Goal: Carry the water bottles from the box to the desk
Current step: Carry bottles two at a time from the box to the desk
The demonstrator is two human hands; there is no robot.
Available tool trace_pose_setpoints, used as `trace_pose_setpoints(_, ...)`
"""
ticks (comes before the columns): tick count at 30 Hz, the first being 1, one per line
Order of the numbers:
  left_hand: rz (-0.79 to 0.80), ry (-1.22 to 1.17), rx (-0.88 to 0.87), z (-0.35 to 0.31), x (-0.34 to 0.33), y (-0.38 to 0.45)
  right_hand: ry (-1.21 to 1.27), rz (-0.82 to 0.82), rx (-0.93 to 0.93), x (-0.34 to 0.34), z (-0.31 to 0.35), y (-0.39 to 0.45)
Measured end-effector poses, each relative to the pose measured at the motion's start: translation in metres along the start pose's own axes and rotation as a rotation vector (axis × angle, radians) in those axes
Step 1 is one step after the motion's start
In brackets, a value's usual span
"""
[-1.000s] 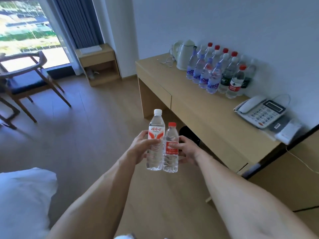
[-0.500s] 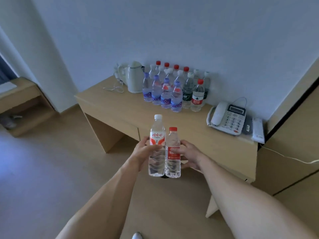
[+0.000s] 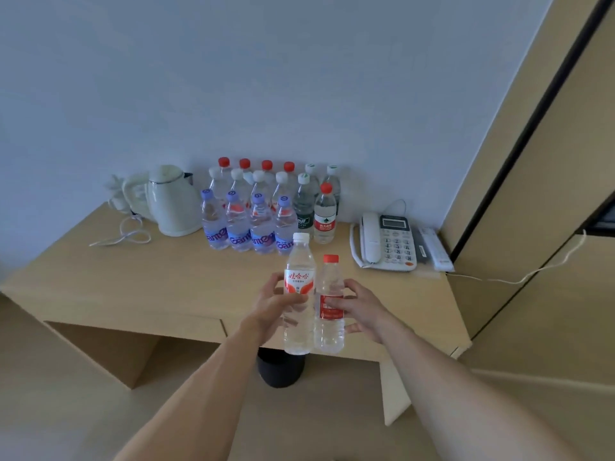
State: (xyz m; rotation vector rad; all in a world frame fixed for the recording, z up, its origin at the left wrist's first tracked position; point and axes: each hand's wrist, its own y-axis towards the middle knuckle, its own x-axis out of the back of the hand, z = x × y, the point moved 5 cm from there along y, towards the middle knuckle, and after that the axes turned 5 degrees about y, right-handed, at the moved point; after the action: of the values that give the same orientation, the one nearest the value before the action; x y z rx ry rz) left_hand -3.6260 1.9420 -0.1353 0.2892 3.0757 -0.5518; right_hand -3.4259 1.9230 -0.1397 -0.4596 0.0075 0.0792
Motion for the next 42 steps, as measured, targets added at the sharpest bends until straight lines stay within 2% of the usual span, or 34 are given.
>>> trace_pose_setpoints(4, 0.052, 0.048, -0.044, -0.012, -0.006, 0.026, 0.02, -0.05, 0.019, 0.014, 0.009, 0.017)
trace_pose_setpoints(10, 0.018, 0.092, -0.114, -0.032, -0.001, 0.068, -0.011, -0.051, 0.073, 0.022, 0.029, 0.061)
trace_pose_setpoints(15, -0.022, 0.217, -0.185, -0.046, 0.007, 0.103, -0.067, -0.029, 0.133, 0.027, 0.047, 0.096)
trace_pose_setpoints(20, -0.044, 0.366, -0.228, -0.053, 0.001, 0.126, -0.203, -0.058, 0.173, 0.04, 0.059, 0.119)
trace_pose_setpoints(27, -0.068, 0.428, -0.227, -0.046, -0.001, 0.148, -0.347, -0.079, 0.193, 0.05, 0.06, 0.142)
trace_pose_setpoints(33, -0.026, 0.494, -0.241, -0.046, -0.001, 0.154, -0.417, -0.111, 0.23, 0.053, 0.057, 0.145)
trace_pose_setpoints(38, 0.03, 0.699, -0.286, -0.049, 0.002, 0.155, -0.508, -0.128, 0.27, 0.052, 0.055, 0.14)
trace_pose_setpoints(42, 0.068, 0.754, -0.275, -0.057, 0.009, 0.152, -0.53, -0.137, 0.28, 0.051, 0.052, 0.138)
